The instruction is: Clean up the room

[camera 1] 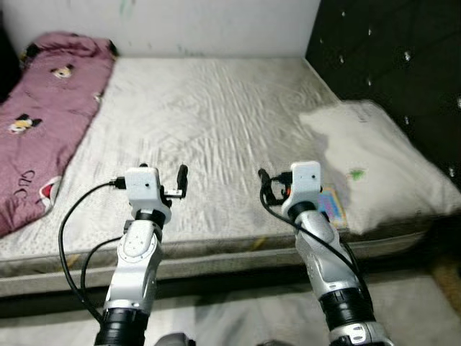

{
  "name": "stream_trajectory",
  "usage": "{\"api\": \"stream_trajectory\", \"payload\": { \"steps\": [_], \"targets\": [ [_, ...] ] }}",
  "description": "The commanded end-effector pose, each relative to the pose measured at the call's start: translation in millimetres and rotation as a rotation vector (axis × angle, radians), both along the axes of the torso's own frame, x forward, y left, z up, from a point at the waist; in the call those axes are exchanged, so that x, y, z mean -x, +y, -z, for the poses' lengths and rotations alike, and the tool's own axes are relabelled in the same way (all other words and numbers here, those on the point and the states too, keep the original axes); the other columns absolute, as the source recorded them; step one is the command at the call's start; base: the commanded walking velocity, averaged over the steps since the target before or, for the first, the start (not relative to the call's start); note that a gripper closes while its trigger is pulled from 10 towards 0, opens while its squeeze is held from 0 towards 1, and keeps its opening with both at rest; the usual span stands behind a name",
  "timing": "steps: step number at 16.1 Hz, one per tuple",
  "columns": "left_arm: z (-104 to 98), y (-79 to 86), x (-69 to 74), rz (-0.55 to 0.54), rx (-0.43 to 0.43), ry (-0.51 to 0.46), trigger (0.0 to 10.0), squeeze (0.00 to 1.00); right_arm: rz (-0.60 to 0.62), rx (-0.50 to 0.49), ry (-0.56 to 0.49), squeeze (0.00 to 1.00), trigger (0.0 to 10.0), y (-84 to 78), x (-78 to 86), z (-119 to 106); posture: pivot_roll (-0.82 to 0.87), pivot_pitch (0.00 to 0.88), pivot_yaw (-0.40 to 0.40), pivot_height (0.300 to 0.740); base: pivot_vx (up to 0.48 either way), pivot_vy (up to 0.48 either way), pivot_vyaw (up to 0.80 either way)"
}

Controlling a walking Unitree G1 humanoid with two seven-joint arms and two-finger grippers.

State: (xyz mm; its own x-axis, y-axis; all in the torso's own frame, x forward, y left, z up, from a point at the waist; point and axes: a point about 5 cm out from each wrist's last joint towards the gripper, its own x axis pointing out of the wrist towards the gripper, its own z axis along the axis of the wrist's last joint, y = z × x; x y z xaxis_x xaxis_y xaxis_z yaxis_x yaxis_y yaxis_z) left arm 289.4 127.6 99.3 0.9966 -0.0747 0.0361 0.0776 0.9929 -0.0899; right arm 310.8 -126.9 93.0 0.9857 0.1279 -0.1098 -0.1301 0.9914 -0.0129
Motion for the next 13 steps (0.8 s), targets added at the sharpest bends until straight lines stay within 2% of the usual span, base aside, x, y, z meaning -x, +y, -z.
{"api": "stream_trajectory", "payload": {
  "steps": [1,10,13],
  "targets": [
    [-1.6,-3.1,-0.5,0.012,-0.003,-0.007,10.0,0.0,0.017,-0.002,0.006,0.0,10.0,-4.2,-0.2,-0.1,0.08,0.0,-0.019,0.74,0.0,0.439,0.0],
    [-3.6,-2.2,1.8,0.042,-0.002,-0.031,10.0,0.0,0.003,0.001,0.014,0.0,10.0,-1.4,0.3,0.8,0.08,0.0,-0.018,0.74,0.0,0.0,0.0],
    [-3.3,-2.8,2.0,0.048,0.002,-0.029,10.0,0.0,0.001,0.003,0.015,0.0,10.0,-0.9,0.5,1.1,0.08,0.0,-0.017,0.74,0.305,0.0,0.0]
  ]
}}
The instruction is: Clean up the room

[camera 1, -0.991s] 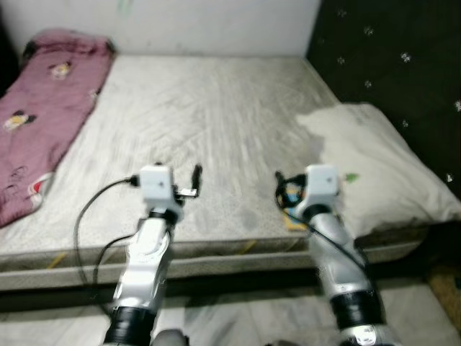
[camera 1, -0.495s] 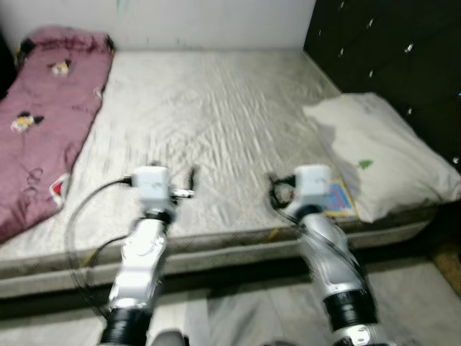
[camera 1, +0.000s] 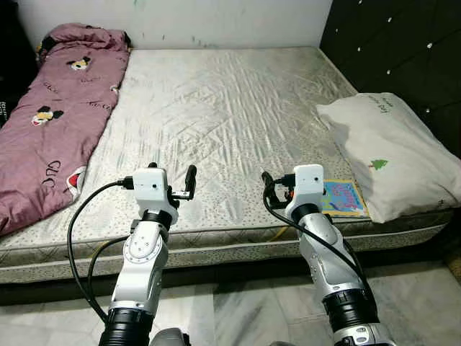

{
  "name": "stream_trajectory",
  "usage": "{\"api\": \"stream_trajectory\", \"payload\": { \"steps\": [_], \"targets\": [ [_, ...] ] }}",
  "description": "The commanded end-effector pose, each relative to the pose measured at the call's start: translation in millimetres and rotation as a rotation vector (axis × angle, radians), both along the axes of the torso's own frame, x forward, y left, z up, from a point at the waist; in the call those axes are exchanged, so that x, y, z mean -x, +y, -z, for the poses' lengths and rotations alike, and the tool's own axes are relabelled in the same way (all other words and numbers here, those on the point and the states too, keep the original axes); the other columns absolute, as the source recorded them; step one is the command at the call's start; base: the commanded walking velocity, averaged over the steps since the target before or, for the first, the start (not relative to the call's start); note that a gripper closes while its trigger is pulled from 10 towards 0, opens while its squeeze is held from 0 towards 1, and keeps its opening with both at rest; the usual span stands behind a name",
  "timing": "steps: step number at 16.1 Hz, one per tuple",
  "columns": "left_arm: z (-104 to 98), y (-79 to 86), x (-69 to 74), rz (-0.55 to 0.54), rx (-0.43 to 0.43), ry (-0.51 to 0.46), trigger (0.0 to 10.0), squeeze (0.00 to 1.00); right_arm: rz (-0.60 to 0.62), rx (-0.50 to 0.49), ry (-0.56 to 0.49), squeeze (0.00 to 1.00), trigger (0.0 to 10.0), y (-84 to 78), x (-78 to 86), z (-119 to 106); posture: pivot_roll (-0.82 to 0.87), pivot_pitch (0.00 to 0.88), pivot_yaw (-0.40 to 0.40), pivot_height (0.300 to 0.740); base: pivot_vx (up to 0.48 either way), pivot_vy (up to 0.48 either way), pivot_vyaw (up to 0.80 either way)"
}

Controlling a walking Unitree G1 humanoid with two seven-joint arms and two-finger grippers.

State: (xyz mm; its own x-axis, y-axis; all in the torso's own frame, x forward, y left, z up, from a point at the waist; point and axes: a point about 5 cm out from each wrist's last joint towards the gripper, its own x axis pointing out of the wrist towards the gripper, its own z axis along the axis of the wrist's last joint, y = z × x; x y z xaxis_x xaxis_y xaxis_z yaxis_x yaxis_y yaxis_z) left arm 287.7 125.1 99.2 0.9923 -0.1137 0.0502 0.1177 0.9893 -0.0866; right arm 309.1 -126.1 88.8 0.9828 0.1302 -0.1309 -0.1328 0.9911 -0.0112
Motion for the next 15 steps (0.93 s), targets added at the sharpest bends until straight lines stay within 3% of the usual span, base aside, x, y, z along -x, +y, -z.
{"api": "stream_trajectory", "payload": {
  "steps": [1,15],
  "targets": [
    [-3.2,-0.4,0.4,0.01,0.005,-0.013,10.0,0.0,0.004,0.002,-0.006,0.0,10.0,-1.9,-1.3,-3.1,0.08,0.0,-0.017,0.74,0.334,0.0,0.0],
    [-4.8,-2.5,-3.1,0.014,0.006,-0.015,10.0,0.0,0.006,0.015,-0.006,0.0,10.0,-3.3,-3.4,-2.8,0.07,0.0,-0.016,0.74,0.335,0.0,0.0]
  ]
}}
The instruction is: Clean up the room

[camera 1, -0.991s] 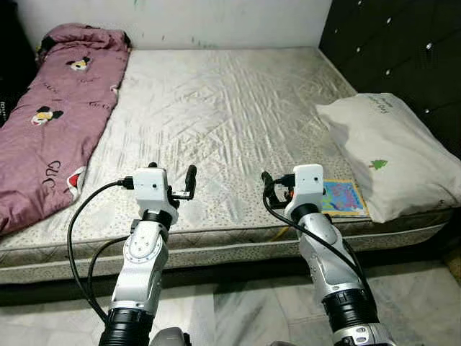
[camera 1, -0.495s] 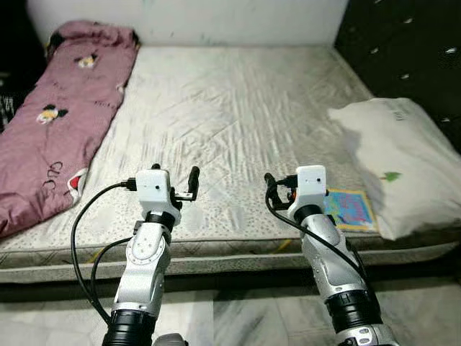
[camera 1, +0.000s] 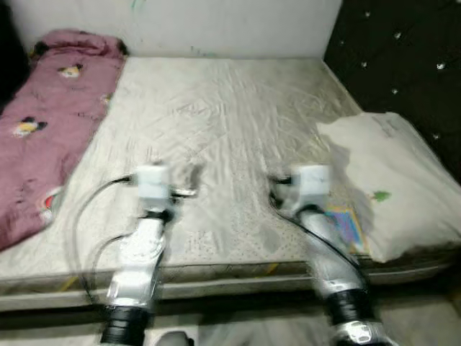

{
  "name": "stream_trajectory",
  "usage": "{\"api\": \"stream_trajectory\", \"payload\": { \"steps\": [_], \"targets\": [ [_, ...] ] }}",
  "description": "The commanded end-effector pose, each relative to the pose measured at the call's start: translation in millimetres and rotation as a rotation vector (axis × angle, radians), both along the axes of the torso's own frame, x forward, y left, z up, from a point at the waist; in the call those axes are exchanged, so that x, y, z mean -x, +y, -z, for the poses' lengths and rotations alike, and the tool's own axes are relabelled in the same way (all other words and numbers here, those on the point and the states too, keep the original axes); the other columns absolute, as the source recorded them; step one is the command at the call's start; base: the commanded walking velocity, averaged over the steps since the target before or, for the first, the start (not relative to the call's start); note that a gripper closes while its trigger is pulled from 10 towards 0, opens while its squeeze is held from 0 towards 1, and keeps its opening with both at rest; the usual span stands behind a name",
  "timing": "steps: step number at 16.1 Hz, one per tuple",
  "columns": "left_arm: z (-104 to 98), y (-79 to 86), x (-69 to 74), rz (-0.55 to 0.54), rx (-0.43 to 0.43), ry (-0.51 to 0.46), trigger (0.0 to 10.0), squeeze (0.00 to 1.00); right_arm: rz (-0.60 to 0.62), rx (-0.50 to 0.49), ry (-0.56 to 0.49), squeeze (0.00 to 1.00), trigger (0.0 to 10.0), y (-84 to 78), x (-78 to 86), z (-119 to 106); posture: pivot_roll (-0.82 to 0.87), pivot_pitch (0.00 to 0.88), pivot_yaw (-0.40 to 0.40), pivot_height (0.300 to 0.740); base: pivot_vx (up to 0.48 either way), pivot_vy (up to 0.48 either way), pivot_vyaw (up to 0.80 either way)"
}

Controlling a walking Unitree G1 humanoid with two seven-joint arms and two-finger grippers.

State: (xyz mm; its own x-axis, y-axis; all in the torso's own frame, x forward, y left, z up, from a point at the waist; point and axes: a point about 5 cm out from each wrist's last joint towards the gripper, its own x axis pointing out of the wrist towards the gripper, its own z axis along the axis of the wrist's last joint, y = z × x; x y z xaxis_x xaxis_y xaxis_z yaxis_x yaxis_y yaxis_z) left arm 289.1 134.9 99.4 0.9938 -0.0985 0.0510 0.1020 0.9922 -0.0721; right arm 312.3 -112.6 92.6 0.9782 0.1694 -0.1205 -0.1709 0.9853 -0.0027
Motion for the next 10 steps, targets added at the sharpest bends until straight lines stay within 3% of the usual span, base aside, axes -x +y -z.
{"api": "stream_trajectory", "payload": {
  "steps": [1,5,8,10],
  "targets": [
    [-4.3,-11.7,-1.7,0.027,0.019,-0.011,10.0,0.0,0.043,0.024,0.003,0.0,10.0,-16.2,-0.1,1.1,0.08,0.0,-0.016,0.74,0.304,0.0,0.0],
    [-5.1,-11.7,-2.0,0.016,0.018,-0.018,10.0,0.0,0.041,0.024,0.003,0.0,10.0,-15.3,-0.2,1.4,0.08,0.0,-0.015,0.74,0.286,0.0,0.0],
    [-1.7,-12.6,-2.8,0.0,0.03,0.011,10.0,0.0,0.031,0.036,0.003,0.0,10.0,-14.2,0.2,2.0,0.08,0.0,-0.017,0.74,0.0,0.0,0.0],
    [-1.0,-14.5,-2.4,0.016,0.043,0.017,10.0,0.0,0.029,0.037,0.001,0.0,10.0,-14.1,0.1,1.9,0.08,0.0,-0.018,0.74,0.0,0.377,0.0]
  ]
}}
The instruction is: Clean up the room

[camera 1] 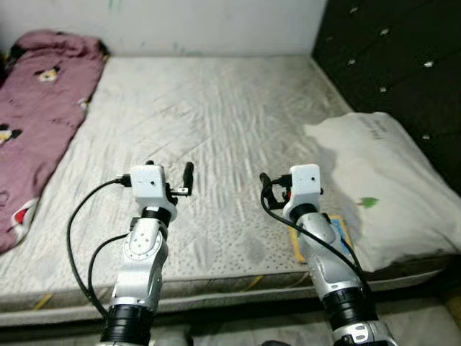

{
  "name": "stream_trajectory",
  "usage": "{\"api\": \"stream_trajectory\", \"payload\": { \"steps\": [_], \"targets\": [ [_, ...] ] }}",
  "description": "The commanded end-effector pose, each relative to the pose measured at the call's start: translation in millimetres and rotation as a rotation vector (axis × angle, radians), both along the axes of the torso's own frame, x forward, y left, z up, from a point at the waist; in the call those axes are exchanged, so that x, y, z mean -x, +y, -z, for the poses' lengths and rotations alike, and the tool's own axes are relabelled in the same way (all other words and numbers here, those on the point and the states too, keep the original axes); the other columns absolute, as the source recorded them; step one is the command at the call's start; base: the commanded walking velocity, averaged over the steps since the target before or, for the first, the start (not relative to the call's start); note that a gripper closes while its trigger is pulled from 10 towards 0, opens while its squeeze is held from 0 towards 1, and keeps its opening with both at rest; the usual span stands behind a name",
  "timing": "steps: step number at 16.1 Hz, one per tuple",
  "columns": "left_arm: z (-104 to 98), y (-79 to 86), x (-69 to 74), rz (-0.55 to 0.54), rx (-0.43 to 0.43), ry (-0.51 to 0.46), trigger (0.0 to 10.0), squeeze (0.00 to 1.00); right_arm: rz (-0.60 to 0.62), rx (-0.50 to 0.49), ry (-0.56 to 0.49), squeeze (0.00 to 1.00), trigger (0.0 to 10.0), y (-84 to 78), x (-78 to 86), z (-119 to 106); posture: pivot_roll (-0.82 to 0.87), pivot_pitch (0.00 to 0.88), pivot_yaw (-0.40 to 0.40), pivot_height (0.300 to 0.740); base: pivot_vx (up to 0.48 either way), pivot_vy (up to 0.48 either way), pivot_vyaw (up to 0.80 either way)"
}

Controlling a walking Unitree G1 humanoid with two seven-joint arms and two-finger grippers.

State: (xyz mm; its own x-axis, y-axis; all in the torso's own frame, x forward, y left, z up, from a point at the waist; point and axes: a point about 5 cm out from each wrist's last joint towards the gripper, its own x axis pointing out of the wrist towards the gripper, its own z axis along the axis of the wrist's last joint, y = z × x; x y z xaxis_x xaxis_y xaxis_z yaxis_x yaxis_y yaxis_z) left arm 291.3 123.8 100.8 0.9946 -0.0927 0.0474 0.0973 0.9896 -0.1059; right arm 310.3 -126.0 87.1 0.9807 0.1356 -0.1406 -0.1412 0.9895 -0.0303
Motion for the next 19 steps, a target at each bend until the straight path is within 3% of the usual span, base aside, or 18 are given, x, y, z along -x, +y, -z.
{"api": "stream_trajectory", "payload": {
  "steps": [1,7,11,19],
  "targets": [
    [0.8,-3.4,0.0,0.018,0.008,0.012,10.0,0.0,-0.001,0.005,-0.014,0.0,10.0,-0.9,-1.9,-3.5,0.08,0.0,-0.018,0.74,0.0,0.48,0.0],
    [1.7,-3.4,0.4,0.017,0.012,0.02,10.0,0.0,-0.007,0.006,-0.013,0.0,10.0,-0.4,-2.4,-4.2,0.08,0.0,-0.02,0.74,0.0,0.48,0.0],
    [1.4,-3.2,0.3,0.017,0.012,0.022,10.0,0.0,-0.01,0.002,-0.012,0.0,10.0,0.3,-2.9,-4.4,0.08,0.0,-0.022,0.74,0.0,0.48,0.77],
    [1.6,-3.4,0.4,0.019,0.015,0.027,10.0,0.0,-0.001,0.002,0.004,0.0,10.0,-1.2,-2.0,-1.4,0.08,0.0,-0.02,0.74,0.0,0.48,0.0]
  ]
}}
